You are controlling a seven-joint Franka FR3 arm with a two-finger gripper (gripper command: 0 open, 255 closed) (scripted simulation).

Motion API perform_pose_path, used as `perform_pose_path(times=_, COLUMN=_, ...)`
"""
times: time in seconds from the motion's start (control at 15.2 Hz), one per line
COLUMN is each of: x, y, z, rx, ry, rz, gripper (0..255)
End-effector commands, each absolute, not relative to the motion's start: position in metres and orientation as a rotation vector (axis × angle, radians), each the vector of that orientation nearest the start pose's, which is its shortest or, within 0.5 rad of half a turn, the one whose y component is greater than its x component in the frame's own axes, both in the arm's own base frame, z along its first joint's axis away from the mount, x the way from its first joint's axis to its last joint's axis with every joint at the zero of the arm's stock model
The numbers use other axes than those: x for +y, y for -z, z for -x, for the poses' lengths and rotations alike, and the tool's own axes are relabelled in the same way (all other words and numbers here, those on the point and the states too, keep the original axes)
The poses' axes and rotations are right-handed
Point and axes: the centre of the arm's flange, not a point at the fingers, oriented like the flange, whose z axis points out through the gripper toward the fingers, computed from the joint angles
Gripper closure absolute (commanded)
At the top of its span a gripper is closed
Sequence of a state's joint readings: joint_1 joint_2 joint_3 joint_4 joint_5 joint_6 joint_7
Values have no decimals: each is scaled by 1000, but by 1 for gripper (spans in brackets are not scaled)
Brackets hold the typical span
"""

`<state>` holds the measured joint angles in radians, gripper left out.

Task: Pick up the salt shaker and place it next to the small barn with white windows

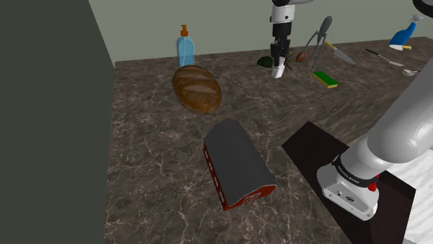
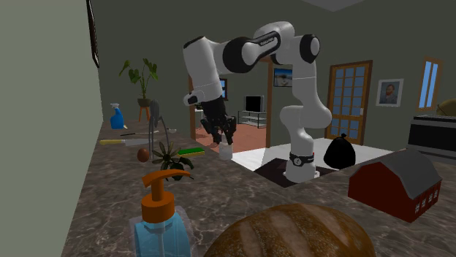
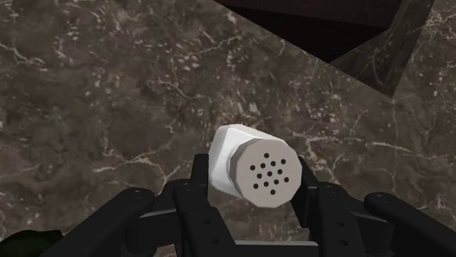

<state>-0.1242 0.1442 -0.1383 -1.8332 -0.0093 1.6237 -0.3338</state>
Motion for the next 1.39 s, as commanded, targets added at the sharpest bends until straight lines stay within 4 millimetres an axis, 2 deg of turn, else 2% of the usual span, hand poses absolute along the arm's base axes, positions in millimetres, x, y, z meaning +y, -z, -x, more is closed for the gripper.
perform_pose_path(times=0.0, x=-142, y=-440, z=-539, rx=-108, ry=-528, rz=3018, gripper=255)
perform_pose_path(times=1.32, x=-142, y=-546, z=-539, rx=-108, ry=-528, rz=3018, gripper=255)
